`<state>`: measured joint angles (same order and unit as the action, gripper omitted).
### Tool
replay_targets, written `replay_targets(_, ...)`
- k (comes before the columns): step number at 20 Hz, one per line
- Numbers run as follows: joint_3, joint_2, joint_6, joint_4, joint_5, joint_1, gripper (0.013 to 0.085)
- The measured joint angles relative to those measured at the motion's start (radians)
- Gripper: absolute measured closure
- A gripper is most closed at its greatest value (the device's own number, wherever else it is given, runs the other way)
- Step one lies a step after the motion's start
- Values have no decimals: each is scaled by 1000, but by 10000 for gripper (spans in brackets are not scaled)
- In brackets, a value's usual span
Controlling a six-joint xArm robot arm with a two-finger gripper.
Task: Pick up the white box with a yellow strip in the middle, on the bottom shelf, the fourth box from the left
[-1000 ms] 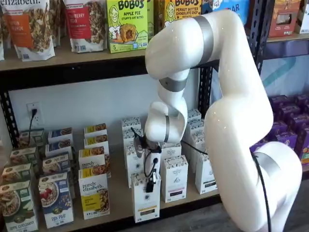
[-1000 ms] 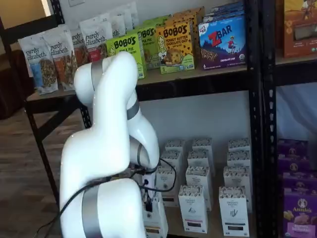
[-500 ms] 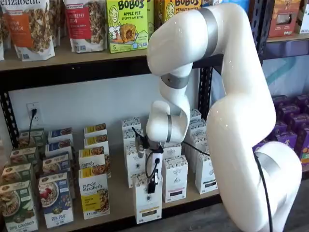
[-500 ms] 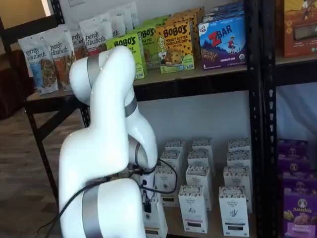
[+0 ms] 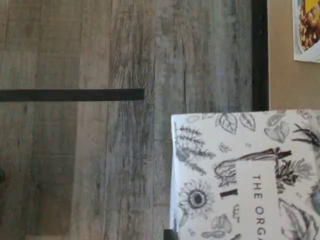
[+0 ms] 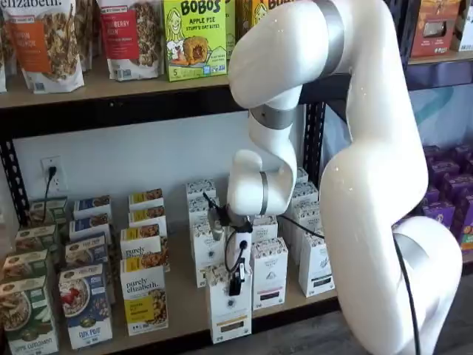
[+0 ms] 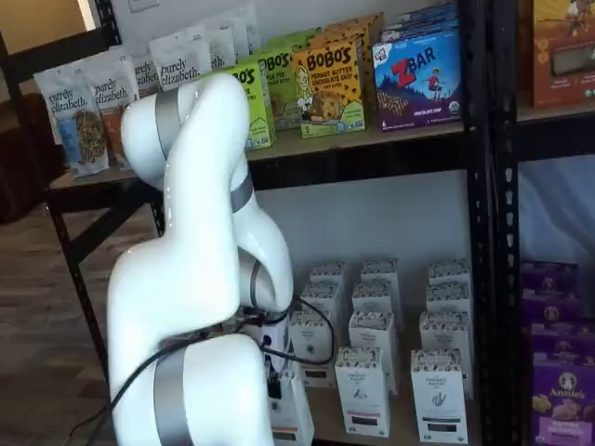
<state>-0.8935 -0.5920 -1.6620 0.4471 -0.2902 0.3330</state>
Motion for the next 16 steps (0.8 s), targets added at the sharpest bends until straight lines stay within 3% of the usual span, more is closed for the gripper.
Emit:
replay_targets(7, 63, 70, 29, -23, -5, 6, 490)
replay_targets(16, 137, 163, 119, -119, -21, 2, 490)
